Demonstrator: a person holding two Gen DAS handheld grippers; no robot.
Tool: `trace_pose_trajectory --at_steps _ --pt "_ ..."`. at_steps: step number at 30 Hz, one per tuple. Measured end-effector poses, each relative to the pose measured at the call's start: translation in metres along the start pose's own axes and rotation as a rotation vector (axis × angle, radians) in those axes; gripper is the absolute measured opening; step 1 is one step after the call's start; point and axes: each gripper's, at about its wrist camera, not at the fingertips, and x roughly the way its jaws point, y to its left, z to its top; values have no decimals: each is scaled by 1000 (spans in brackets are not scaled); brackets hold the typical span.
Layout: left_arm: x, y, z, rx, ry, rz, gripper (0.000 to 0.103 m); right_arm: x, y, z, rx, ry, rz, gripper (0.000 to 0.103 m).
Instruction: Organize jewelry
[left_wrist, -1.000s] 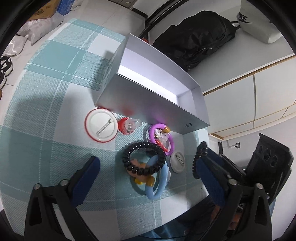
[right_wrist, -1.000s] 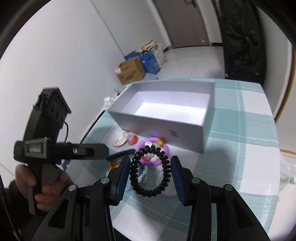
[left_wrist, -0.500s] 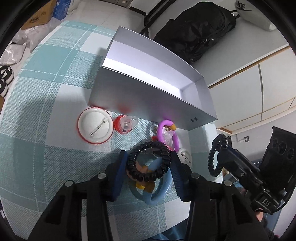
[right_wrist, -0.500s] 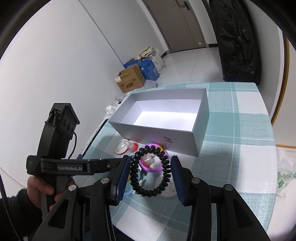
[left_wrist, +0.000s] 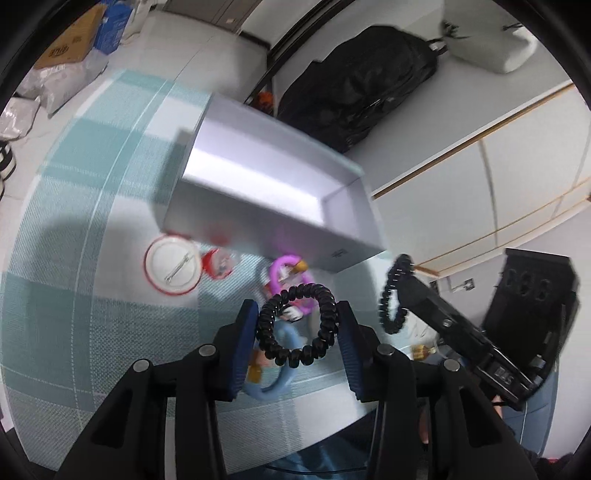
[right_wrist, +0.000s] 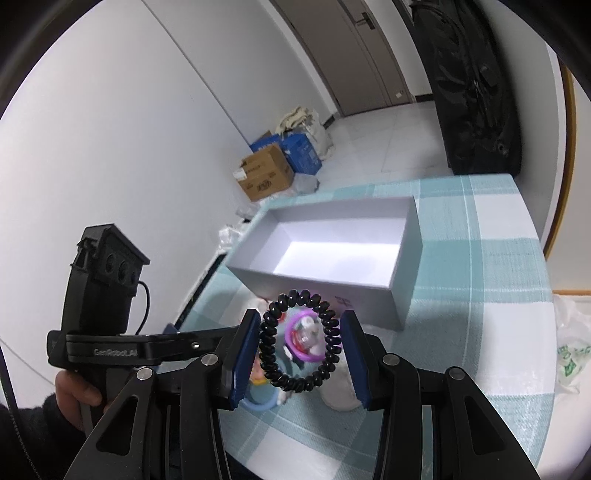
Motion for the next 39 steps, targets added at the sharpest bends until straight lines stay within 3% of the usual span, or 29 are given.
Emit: trace_pose_trajectory --at_steps 3,8,12,24,33,39 --pt "-12 -7 5 31 -57 -16 37 -5 3 7 -10 -38 17 43" --pt "-23 -15 23 81 -138 22 37 -6 1 22 11 -88 42 43" --pt "-18 -19 45 95 -162 24 37 -5 -4 33 39 -119 52 43" --pt "23 -34 85 216 -156 157 37 23 -29 69 46 -109 18 43" --pt "31 -23 89 201 -105 159 37 49 -35 74 51 -38 29 43" --pt "32 -29 86 219 -114 175 37 52 -40 77 66 -23 19 46"
